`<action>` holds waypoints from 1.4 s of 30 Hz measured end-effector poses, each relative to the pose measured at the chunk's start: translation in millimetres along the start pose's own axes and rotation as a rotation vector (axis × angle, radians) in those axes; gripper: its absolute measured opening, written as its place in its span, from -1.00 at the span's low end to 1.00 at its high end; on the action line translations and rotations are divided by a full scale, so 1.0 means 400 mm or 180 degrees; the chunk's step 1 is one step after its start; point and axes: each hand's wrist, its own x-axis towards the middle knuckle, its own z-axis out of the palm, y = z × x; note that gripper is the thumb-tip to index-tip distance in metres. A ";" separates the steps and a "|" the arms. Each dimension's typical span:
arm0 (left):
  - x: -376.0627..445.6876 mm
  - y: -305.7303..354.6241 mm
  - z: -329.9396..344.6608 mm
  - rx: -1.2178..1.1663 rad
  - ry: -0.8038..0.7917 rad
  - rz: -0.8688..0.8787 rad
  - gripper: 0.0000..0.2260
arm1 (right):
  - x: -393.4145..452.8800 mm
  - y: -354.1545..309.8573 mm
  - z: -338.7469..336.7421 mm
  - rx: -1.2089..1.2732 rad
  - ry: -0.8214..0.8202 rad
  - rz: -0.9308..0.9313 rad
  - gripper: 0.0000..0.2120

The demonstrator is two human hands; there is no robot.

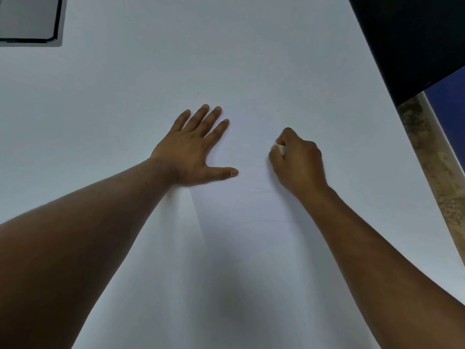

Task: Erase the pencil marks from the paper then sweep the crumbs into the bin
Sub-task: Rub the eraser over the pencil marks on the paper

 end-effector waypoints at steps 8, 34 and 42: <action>0.001 -0.001 0.002 0.0009 0.0009 -0.0009 0.02 | 0.018 -0.084 0.026 0.0634 -0.0007 0.0205 -0.91; -0.001 -0.002 0.003 -0.0103 0.0000 -0.0060 0.11 | 0.045 -0.075 0.034 -0.0331 -0.0209 -0.0358 -0.86; -0.003 0.000 0.001 -0.0125 0.0040 -0.0082 0.10 | 0.071 -0.045 -0.012 0.1722 -0.0294 0.0985 -0.90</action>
